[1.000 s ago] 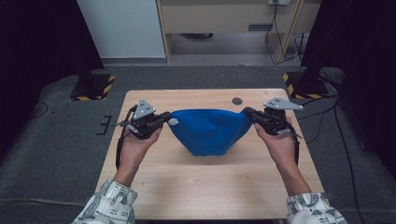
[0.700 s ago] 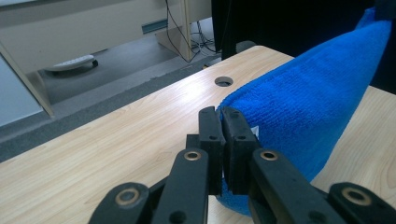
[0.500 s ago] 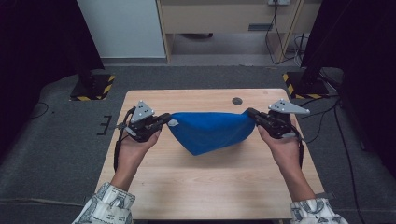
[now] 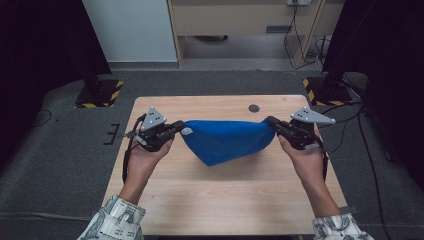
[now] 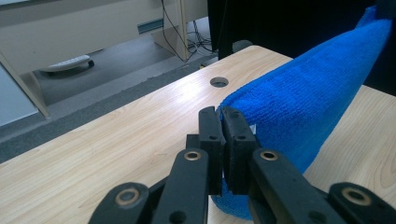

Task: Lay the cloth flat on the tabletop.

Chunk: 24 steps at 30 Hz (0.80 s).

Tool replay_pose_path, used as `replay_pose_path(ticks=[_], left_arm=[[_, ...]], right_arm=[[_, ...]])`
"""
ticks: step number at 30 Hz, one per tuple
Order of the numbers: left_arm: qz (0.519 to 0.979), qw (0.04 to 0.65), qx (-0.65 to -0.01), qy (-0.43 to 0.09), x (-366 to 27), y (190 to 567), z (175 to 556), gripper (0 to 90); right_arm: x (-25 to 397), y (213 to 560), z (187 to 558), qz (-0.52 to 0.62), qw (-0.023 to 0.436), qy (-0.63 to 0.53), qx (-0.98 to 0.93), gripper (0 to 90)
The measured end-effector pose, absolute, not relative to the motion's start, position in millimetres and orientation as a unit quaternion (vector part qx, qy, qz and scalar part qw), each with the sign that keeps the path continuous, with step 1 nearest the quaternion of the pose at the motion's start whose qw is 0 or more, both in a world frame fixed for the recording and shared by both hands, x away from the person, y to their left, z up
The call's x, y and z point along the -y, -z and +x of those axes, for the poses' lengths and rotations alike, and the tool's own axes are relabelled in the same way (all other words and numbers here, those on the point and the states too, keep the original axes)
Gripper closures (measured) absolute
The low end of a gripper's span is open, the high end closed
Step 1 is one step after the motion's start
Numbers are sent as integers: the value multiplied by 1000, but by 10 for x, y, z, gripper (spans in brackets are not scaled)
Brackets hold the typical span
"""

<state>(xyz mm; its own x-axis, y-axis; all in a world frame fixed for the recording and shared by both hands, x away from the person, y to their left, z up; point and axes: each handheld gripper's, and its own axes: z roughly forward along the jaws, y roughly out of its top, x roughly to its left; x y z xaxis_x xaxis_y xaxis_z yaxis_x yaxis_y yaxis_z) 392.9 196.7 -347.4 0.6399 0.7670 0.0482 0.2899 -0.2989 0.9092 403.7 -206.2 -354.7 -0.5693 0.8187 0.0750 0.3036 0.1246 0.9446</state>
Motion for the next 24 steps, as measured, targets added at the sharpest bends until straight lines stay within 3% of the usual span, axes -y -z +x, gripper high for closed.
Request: replay_pose_path(ticks=[24], left_arm=[[767, 493, -321, -254, -1975, 3417, 3612, 874]], right_arm=[[2137, 3476, 3678, 378, 248, -556, -697, 885]])
